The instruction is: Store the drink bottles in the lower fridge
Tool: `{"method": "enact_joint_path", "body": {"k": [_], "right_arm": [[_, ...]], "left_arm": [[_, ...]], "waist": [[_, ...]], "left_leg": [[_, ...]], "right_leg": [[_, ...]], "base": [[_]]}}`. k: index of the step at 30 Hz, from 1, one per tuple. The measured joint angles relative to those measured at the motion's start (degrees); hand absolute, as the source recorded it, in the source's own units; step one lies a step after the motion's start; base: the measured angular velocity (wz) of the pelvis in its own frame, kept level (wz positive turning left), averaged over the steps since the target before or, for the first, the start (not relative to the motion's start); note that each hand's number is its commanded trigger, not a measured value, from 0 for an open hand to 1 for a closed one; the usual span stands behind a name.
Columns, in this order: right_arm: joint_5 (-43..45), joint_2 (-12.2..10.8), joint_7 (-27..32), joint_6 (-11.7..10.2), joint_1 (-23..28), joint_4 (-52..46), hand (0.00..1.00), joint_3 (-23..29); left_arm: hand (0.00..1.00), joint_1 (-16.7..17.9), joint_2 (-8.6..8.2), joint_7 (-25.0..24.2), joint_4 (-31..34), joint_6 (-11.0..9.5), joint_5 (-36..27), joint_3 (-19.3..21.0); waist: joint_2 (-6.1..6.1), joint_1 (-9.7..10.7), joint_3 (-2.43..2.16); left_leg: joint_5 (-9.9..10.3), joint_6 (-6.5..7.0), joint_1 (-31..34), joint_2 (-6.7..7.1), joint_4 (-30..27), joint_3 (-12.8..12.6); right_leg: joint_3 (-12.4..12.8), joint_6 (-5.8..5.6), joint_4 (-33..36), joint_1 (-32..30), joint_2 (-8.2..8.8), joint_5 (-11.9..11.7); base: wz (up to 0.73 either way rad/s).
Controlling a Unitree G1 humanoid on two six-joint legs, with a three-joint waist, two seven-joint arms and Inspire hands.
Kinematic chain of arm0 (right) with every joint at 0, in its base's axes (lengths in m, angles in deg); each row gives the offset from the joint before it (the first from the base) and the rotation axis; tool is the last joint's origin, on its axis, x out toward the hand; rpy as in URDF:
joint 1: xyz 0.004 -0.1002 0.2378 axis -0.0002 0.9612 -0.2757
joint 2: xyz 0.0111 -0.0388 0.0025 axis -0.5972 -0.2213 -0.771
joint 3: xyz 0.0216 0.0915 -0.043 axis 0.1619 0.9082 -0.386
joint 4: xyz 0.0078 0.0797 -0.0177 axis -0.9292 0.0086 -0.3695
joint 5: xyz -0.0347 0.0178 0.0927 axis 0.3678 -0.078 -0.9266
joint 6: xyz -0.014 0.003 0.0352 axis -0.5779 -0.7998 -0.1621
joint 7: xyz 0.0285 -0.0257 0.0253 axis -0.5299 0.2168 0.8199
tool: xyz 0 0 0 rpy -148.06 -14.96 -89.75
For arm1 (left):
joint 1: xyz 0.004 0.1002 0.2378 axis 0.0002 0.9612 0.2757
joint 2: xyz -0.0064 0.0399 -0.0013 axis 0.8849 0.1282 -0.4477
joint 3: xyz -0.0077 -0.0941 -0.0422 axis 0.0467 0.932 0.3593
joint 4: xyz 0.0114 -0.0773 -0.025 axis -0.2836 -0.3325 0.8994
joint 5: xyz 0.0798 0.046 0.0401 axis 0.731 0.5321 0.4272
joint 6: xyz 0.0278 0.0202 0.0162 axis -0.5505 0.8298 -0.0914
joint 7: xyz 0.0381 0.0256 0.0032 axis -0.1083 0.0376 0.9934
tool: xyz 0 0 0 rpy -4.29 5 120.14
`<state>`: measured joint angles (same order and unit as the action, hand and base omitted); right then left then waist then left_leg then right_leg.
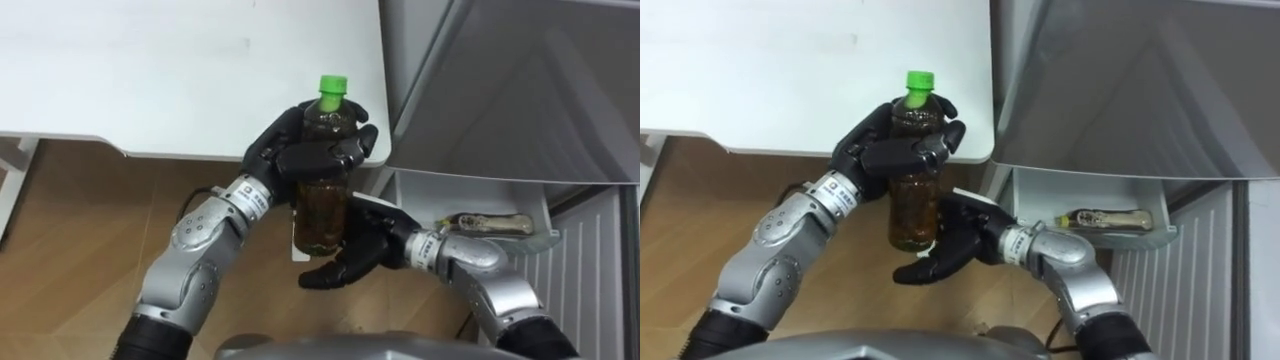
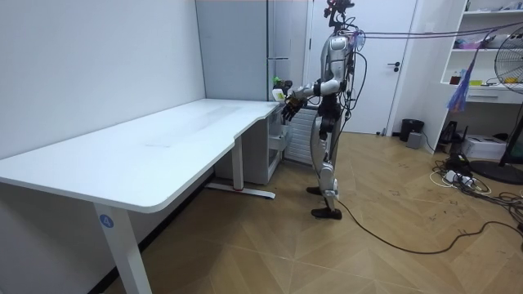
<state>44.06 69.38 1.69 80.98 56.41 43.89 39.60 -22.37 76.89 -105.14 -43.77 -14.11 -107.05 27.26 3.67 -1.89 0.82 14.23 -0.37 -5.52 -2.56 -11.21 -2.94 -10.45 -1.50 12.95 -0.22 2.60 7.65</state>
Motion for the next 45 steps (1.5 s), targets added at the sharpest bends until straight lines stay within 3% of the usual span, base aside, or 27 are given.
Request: {"method": "enact_joint_path", "body": {"k": [7,12,13,15,16,17,18,28,45], "right_arm": [[-3.77,1.72,-0.81,0.46,0.01,-1.70,0.00,-2.04],[-4.60,1.73,-2.36,0.67,0.00,-2.39,0.00,-2.77],[-5.74,1.72,-2.77,1.25,0.00,-2.39,0.39,-2.87],[-6.63,1.60,-3.33,1.69,0.00,-2.39,0.65,-2.91],[-6.87,1.62,-3.33,1.90,0.00,-2.39,0.84,-2.89],[-7.36,1.62,-3.40,2.37,0.00,-2.39,0.96,-2.90],[-7.63,1.63,-3.49,2.53,0.00,-2.39,1.00,-2.91],[-12.05,2.99,-5.10,4.19,0.03,-2.35,1.00,-3.83],[-17.87,4.69,-1.87,4.17,0.34,-2.33,1.00,-7.47]], "left_arm": [[1.00,0.32,0.15,0.01,-0.02,-0.30,-2.69,-0.62],[1.00,0.43,0.63,-0.01,-0.02,-0.39,-2.77,-1.16],[1.00,0.44,0.82,-0.01,-0.02,-0.39,-2.77,-1.45],[1.00,0.52,0.91,-0.02,-0.01,-0.39,-2.77,-1.58],[1.00,0.52,0.91,-0.02,-0.01,-0.39,-2.77,-1.58],[1.00,0.52,0.91,-0.02,-0.02,-0.39,-2.77,-1.58],[1.00,0.52,0.92,-0.02,-0.01,-0.39,-2.77,-1.58],[1.00,0.51,1.10,-0.40,-0.01,-1.02,-2.81,-1.39],[1.00,0.48,1.39,-0.68,-0.01,-1.04,-2.26,-1.71]], "waist": [[-0.15,0.11,0.01],[-0.17,0.09,0.01],[-0.21,0.06,0.02],[-0.32,0.06,0.02],[-0.44,0.06,-0.01],[-0.53,0.07,-0.04],[-0.60,0.06,-0.03],[-0.78,0.22,-0.06],[-1.03,0.22,-0.02]], "left_leg": [[0.00,0.00,1.04,-0.05,-0.17,-0.05],[0.00,0.00,1.02,-0.09,-0.16,-0.09],[0.00,0.00,1.01,-0.10,-0.12,-0.10],[0.00,0.00,1.01,-0.10,-0.08,-0.12],[0.00,0.00,1.01,-0.10,-0.07,-0.13],[0.00,0.00,1.00,-0.10,-0.06,-0.13],[0.00,0.00,1.00,-0.11,-0.07,-0.14],[0.00,0.00,0.76,-0.06,-0.29,-0.13],[0.01,0.00,0.80,-0.01,-0.17,-0.17]], "right_leg": [[-0.04,0.00,0.51,-1.10,0.02,0.00],[-0.50,0.00,0.49,-1.04,0.06,0.00],[-0.56,0.00,0.49,-1.04,0.07,0.00],[-0.61,0.00,0.49,-1.04,0.08,0.00],[-0.66,0.00,0.49,-1.04,0.09,0.00],[-0.68,0.00,0.49,-1.04,0.10,0.00],[-0.68,0.00,0.49,-1.04,0.09,0.00],[-0.78,0.00,0.57,-0.80,0.20,0.00],[-0.93,0.01,0.65,-1.06,0.21,-0.01]], "base": [[0.00],[0.00],[0.00],[0.00],[0.00],[0.00],[0.00],[0.00],[0.00]]}}
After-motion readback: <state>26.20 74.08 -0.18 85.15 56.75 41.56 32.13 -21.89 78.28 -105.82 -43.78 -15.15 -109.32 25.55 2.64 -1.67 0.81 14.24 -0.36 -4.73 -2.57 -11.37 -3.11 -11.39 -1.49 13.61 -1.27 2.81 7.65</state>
